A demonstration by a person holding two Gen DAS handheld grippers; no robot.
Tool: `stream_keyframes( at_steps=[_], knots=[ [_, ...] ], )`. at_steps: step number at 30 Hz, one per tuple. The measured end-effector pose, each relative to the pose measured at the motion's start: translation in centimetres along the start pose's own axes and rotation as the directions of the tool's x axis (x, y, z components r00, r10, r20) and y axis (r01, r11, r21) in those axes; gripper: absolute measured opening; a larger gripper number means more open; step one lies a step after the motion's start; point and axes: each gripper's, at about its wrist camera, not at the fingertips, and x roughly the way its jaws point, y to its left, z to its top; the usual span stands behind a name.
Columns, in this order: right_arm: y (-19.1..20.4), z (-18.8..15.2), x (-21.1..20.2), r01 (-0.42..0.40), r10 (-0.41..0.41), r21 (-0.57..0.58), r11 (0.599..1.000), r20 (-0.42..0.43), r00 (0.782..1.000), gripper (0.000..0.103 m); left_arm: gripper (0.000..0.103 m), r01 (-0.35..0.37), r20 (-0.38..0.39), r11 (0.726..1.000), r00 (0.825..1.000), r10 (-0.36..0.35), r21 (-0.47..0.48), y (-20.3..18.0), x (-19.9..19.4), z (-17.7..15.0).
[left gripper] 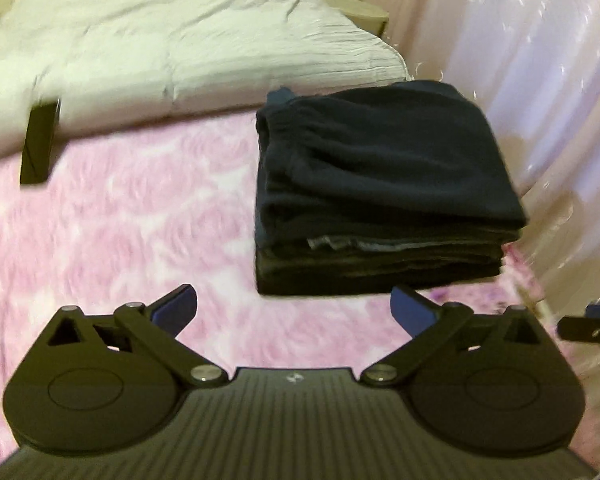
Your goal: Fold clothes
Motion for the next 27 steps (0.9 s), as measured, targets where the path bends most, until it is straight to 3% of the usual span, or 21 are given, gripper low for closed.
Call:
stream_keyframes(
  at_steps=[3,7,17,27],
  knots=[
    [0.7,-0.7,-2.3,-0.003,0.003,-0.001,1.0,0.006,1.0,0.084,0.101,0.018,-0.025,1.0,1.0,-0.018,0.017,-0.9,-1.8,0.0],
    [1.9,-1.8,-4.9,-0.002,0.002,-0.027,1.0,0.004,1.0,0.084,0.101,0.018,0.012,0.996,1.0,-0.02,0.084,-2.2,-4.3,0.1],
    [4.3,-3.3,-10.7,0.028,-0.028,0.011,1.0,0.077,0.997,0.085,0.102,-0.024,0.031,0.997,0.999,0.022,0.08,-3.8,-10.5,-1.3],
    [6.7,-4.2,-12.9,0.028,-0.029,0.014,1.0,0.106,0.994,0.088,0.102,-0.063,0.038,0.994,0.997,0.06,0.088,-3.5,-13.6,-2.2]
  ],
)
